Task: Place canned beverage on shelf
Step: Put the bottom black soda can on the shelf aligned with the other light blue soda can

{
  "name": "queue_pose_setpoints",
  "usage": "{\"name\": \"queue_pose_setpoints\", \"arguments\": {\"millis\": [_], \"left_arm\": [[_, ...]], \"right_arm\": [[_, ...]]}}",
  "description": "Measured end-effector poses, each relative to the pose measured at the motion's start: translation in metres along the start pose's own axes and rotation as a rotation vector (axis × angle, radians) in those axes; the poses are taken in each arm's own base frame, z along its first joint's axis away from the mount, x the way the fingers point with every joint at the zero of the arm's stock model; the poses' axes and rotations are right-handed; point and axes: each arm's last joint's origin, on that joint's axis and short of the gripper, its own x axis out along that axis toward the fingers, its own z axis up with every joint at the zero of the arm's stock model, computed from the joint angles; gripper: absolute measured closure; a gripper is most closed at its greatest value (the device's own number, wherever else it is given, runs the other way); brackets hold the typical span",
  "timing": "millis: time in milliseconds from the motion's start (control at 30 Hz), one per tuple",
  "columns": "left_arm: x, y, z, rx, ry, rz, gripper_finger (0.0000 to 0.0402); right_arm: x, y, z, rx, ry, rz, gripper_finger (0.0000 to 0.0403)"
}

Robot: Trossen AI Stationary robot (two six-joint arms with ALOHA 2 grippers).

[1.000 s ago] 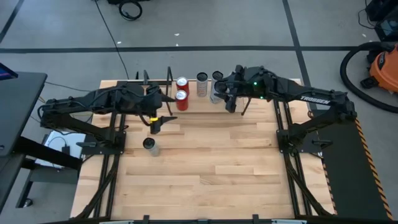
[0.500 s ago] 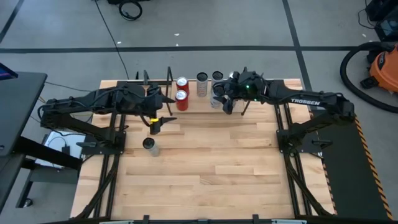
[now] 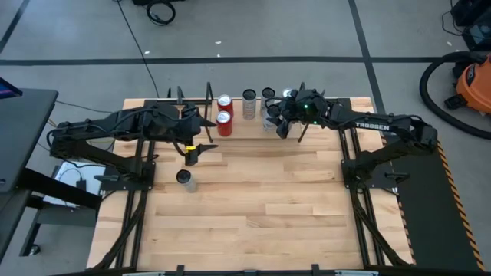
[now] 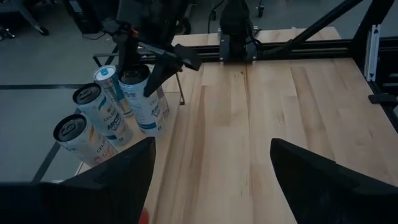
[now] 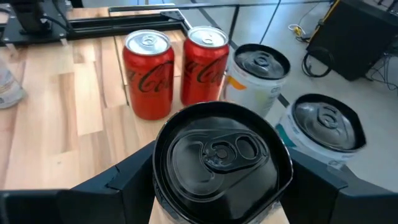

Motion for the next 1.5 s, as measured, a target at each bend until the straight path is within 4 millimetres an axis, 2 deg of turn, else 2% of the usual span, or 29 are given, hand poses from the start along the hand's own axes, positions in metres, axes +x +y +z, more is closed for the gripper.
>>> {"name": "queue_pose_setpoints", "arguments": {"millis": [333, 1033, 1500], "left_arm": [[0.0, 0.0, 0.0, 0.001, 0.0, 0.0, 0.0083], [0.0, 0.0, 0.0, 0.002, 0.001, 0.0, 0.0083], [0.0, 0.0, 0.0, 0.002, 0.001, 0.0, 0.0083]], "right_arm": [[0.026, 0.002, -0.013, -0.001, 0.054, 0.015, 0.0125], [0.029, -0.012, -0.016, 0.018, 0.06, 0.018, 0.0124], [0.029, -0.012, -0.016, 0.016, 0.062, 0.022, 0.0089]]}}
